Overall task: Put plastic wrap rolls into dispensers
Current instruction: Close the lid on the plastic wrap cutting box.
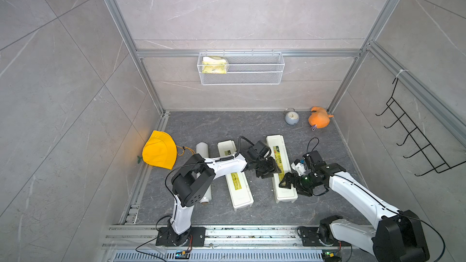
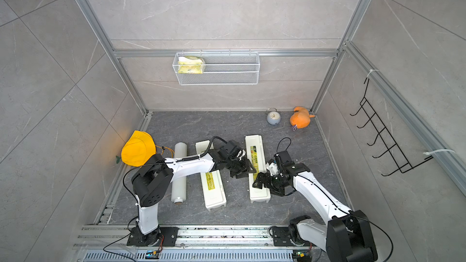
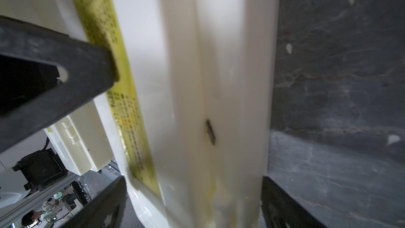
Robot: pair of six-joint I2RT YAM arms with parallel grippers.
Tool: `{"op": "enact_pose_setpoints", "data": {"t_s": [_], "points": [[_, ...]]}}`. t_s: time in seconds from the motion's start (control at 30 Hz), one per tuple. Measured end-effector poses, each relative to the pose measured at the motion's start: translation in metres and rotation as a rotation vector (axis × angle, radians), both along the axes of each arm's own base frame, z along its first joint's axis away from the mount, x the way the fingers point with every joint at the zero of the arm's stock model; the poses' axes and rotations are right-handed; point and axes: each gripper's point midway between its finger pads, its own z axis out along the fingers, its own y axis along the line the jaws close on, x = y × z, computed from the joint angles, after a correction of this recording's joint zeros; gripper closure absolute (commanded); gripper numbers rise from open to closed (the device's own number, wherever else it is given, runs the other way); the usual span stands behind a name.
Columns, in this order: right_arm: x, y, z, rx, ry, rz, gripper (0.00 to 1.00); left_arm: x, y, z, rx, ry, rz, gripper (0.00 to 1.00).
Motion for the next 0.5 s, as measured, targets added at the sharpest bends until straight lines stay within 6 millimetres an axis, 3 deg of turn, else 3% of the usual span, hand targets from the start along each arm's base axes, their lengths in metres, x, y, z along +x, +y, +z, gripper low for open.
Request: {"op": "enact_pose_setpoints", "data": {"t_s": [0.2, 0.5], "points": [[0.003, 0.003, -0.002, 0.022, 0.002, -0.049, 0.09, 0.0, 0.0, 0.0, 0.002, 0.001, 0.0, 0.52], [-0.002, 0.026, 0.001, 0.122, 0.057, -0.056, 0.11, 0.009, -0.001, 0.001, 0.008, -0.038, 0.02, 0.52]]}}
